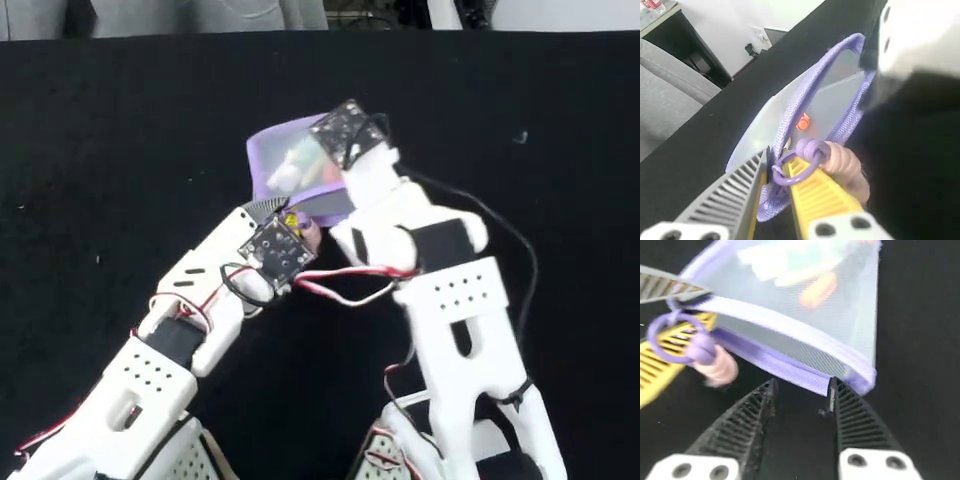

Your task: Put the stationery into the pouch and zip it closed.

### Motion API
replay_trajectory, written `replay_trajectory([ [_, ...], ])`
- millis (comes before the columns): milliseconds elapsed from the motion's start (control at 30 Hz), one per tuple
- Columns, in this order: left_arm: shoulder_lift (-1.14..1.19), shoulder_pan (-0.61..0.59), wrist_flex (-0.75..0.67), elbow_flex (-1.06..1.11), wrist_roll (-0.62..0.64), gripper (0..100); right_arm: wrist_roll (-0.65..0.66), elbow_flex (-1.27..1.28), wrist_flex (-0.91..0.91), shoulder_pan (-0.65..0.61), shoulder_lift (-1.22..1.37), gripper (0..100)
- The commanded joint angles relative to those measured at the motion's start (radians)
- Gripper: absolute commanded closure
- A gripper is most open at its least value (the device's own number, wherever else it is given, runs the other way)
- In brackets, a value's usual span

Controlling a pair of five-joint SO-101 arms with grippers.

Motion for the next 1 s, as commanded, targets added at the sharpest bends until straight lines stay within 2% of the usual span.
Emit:
replay_trajectory([
  [0, -0.037, -0.015, 0.002, -0.039, 0.015, 97, -0.011, 0.018, -0.023, -0.064, -0.119, 84.6],
  [200, -0.037, -0.016, 0.002, -0.039, 0.02, 97, -0.109, 0.14, -0.025, -0.123, -0.412, 84.3],
  [367, -0.037, -0.012, 0.002, -0.041, 0.038, 97, -0.11, 0.321, -0.132, -0.199, -0.552, 84.3],
  [500, -0.037, -0.022, 0.009, -0.067, 0.123, 97, -0.11, 0.426, -0.222, -0.239, -0.601, 84.4],
  [833, -0.037, -0.019, 0.009, -0.062, 0.129, 97, -0.144, 0.611, -0.471, -0.262, -0.625, 84.7],
  [967, -0.037, -0.016, 0.009, -0.062, 0.129, 97, -0.144, 0.625, -0.505, -0.229, -0.625, 85.2],
])
